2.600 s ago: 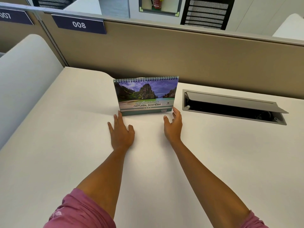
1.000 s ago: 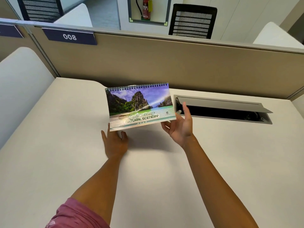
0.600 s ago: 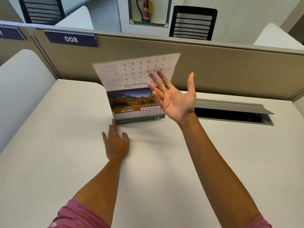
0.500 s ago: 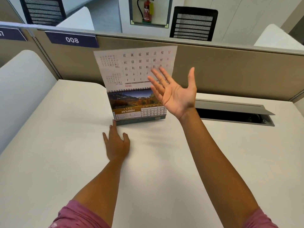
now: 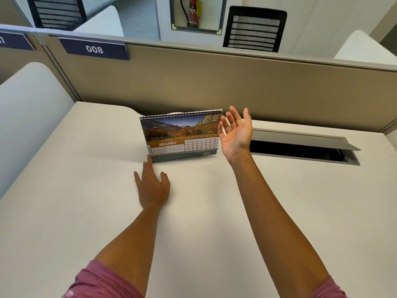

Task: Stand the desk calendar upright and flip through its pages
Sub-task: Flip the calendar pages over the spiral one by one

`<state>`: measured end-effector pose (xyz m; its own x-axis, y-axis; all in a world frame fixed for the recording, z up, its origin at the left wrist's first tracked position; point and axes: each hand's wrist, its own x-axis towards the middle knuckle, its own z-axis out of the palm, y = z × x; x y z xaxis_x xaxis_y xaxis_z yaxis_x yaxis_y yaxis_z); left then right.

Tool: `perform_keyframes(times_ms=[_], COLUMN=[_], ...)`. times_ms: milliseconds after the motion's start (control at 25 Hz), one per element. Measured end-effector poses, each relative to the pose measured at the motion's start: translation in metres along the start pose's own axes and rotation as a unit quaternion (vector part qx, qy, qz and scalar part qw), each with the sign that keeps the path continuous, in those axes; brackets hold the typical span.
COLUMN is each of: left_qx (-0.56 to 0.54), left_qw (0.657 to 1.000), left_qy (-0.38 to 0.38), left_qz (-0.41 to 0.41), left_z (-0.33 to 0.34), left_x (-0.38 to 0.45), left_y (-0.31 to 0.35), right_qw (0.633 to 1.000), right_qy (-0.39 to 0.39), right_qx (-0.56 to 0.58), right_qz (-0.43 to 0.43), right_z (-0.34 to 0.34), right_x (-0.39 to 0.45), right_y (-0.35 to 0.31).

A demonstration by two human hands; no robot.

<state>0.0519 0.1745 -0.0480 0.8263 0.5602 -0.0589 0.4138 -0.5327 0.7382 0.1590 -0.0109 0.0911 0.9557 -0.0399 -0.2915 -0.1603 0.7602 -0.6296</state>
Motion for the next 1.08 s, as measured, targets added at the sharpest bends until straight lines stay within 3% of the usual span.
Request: perform_keyframes(times_ms=[120,200,440,640,840,1080], left_qx=[0.008,0.011,0.015,0.015,0.031,0.031], left_qw=[1.000,1.000,1.000,1.000,0.999,1.000], left_qy=[0.000,-0.001,-0.003,-0.002,-0.001,0.001], left_qz=[0.001,0.003,-0.002,-0.001,0.006,-0.002], left_z=[0.000,0.000,0.003,0.005,0.009,0.008], left_x=[-0.001,0.000,0.002,0.004,0.009,0.006], left_y=[0.000,0.000,-0.005,-0.008,-0.013,-0.009], right_qw=[0.981,0.951,0.879,0.852,0.820,0.828], right_qy=[0.114,0.141,0.091,0.041,0.056,0.088], right_qx=[-0.146,-0.270,-0.467,-0.521,-0.562,-0.539], right_qz=[-0.050,-0.052,0.004,-0.041,-0.094,-0.127], right_z=[-0.025,-0.043,-0.071,-0.067,-0.069,-0.068], right_x=[0.008,0.012,0.011,0.005,-0.007,-0.015], right_y=[0.023,0.038,0.062,0.070,0.078,0.080])
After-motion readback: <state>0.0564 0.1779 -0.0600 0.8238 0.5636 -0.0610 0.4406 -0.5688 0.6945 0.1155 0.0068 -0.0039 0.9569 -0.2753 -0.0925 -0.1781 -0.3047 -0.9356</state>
